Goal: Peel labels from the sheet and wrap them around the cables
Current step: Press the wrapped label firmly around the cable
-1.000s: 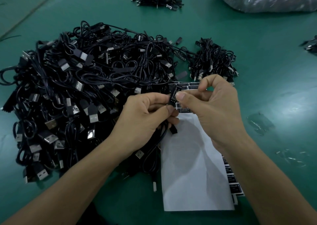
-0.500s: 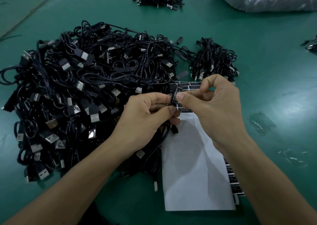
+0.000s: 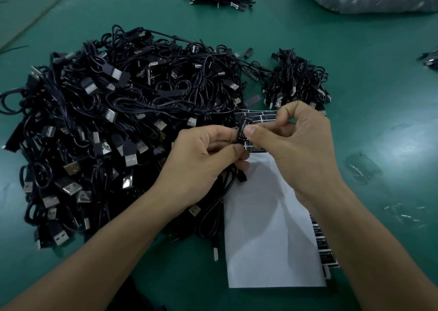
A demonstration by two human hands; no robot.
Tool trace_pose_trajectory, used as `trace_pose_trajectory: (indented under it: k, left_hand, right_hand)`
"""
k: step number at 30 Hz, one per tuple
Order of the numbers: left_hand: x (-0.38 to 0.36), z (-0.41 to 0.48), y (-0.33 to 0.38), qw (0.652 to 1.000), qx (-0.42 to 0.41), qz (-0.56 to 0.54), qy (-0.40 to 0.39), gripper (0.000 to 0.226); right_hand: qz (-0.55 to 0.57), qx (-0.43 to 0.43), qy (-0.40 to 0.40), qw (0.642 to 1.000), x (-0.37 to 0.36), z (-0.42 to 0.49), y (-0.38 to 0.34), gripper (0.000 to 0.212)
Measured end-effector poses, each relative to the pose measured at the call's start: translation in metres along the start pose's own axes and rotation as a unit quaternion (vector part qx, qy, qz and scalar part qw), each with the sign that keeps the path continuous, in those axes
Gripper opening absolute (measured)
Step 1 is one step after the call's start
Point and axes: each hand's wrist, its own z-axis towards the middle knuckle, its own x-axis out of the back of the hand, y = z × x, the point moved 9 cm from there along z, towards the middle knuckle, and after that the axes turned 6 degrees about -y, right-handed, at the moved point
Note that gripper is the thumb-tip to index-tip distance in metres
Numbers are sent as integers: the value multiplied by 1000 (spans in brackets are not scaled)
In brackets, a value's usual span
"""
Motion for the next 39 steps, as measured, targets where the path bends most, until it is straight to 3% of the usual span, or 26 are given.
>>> trace_pose_trajectory:
  k: [39]
  left_hand:
    - [0, 1, 1, 999, -24, 28, -4, 15]
  right_hand:
    - [-23, -4, -4, 1000, 1, 0, -1, 31]
